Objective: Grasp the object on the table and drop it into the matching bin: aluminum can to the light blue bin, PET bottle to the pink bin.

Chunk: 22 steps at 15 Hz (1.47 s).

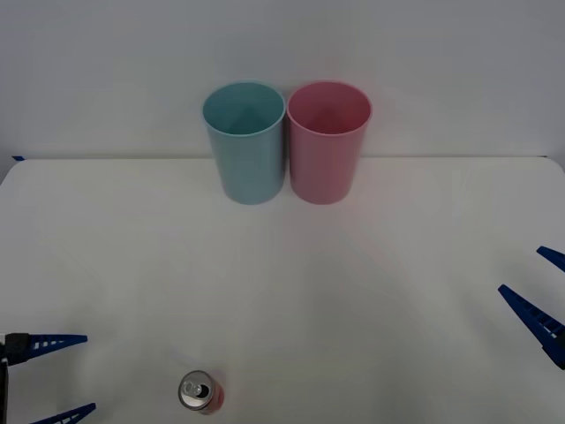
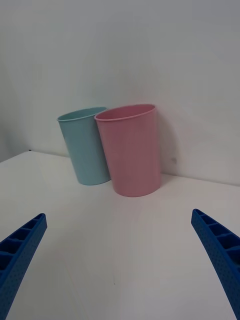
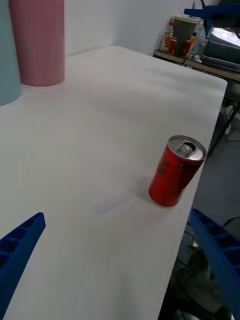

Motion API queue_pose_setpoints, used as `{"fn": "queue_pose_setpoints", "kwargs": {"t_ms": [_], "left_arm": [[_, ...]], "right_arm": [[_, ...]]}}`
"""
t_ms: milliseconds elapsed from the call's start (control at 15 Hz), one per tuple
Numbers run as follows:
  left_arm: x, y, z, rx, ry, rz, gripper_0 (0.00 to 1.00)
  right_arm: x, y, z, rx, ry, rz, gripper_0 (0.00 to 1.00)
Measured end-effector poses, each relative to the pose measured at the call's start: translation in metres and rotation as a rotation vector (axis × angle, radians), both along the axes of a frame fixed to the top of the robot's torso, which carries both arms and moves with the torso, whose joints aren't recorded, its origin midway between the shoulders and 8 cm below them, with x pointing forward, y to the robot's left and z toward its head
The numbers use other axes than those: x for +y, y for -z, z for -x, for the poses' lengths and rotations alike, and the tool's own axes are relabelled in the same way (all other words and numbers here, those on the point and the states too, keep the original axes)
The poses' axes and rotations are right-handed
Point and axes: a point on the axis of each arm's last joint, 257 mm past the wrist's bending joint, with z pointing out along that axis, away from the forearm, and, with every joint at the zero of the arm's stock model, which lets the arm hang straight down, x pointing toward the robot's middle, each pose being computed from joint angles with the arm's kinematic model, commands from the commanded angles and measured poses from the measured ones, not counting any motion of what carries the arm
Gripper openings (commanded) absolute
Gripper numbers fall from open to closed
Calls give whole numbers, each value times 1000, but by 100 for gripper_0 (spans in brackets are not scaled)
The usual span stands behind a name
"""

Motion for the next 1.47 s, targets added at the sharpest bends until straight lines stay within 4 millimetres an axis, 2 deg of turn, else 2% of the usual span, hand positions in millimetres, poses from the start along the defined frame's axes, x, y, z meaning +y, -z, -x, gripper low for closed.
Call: {"fn": "queue_pose_setpoints", "kwargs": {"t_ms": [600,933,1467], "left_arm": [[-23,40,22,-38,48,42,100],[-42,50,29,-83,50,114,100],[-70,59,21,-118,9,159,100]], "right_arm": [[0,0,0,0,0,0,100],[0,0,0,0,0,0,100],[0,0,0,0,0,0,100]]}}
